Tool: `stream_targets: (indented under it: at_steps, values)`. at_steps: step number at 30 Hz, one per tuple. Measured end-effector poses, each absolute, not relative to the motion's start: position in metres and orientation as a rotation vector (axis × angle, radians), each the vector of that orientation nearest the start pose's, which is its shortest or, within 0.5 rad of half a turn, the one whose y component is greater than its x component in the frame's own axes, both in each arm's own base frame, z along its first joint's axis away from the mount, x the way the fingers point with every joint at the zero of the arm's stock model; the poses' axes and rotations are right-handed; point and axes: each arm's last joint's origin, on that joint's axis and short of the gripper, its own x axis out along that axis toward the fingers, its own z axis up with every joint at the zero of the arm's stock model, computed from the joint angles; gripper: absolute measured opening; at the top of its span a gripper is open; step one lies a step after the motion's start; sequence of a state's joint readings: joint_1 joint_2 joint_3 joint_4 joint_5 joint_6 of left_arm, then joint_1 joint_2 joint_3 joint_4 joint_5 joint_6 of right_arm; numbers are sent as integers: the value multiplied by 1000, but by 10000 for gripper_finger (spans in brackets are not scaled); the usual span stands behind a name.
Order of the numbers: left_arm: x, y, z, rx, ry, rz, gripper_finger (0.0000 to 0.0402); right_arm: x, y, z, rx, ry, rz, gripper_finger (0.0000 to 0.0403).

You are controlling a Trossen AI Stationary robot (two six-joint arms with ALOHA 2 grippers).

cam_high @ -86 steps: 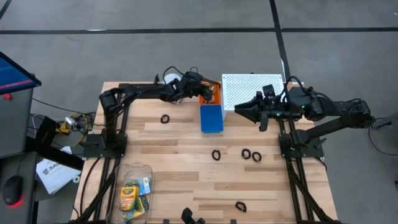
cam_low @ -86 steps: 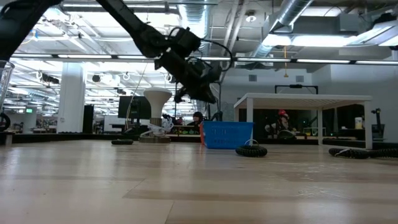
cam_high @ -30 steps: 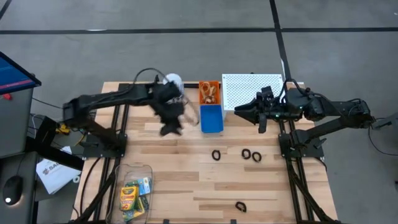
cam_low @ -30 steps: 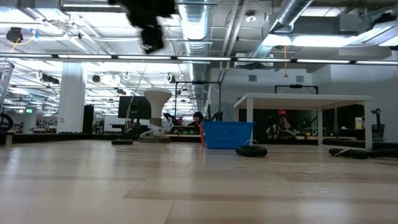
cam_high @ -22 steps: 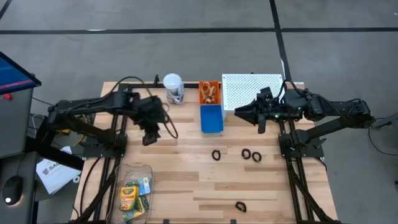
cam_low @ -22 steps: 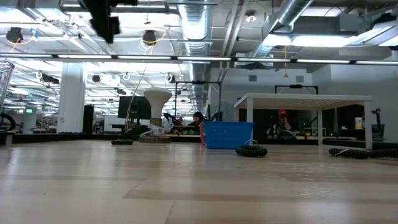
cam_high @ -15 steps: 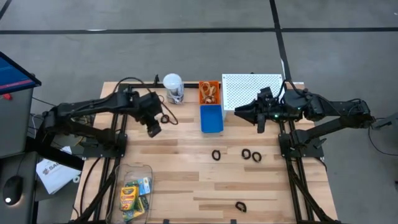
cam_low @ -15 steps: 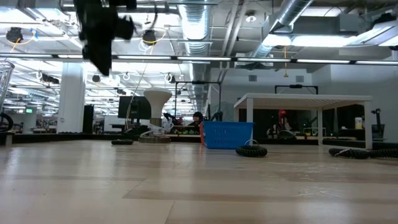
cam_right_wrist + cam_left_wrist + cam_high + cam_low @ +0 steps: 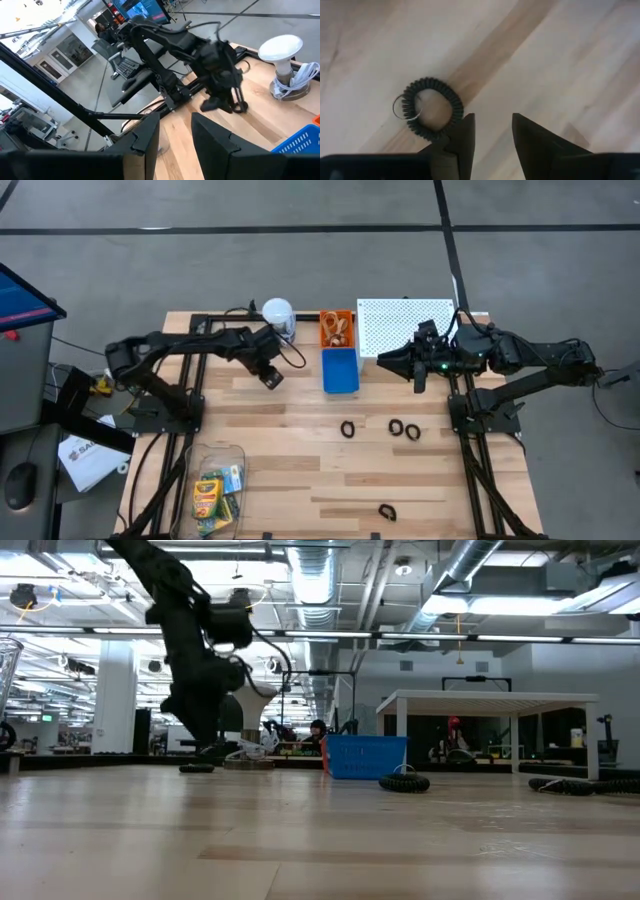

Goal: Pick & Place Office Desk Supplies
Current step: Put the black spring keychain into the blue basket

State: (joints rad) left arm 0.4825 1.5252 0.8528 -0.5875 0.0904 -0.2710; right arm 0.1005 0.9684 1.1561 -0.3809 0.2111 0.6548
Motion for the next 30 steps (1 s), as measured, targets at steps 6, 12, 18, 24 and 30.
stream_targets:
  at_steps: [6, 12, 18, 24, 30]
  values:
    - [243, 124, 147, -537, 1248, 663, 117, 194, 14, 407, 622, 149, -164, 111]
    - [249, 126, 136, -542, 1244, 701, 115, 194, 14, 407, 621, 150, -165, 111]
    - [251, 127, 132, -539, 1254, 729, 47, 194, 14, 407, 616, 157, -166, 111]
    - [254, 114, 138, -528, 1236, 672, 12, 194, 14, 407, 613, 157, -166, 111]
    - [261, 75, 184, -609, 1071, 306, 5, 194, 14, 407, 615, 157, -166, 111]
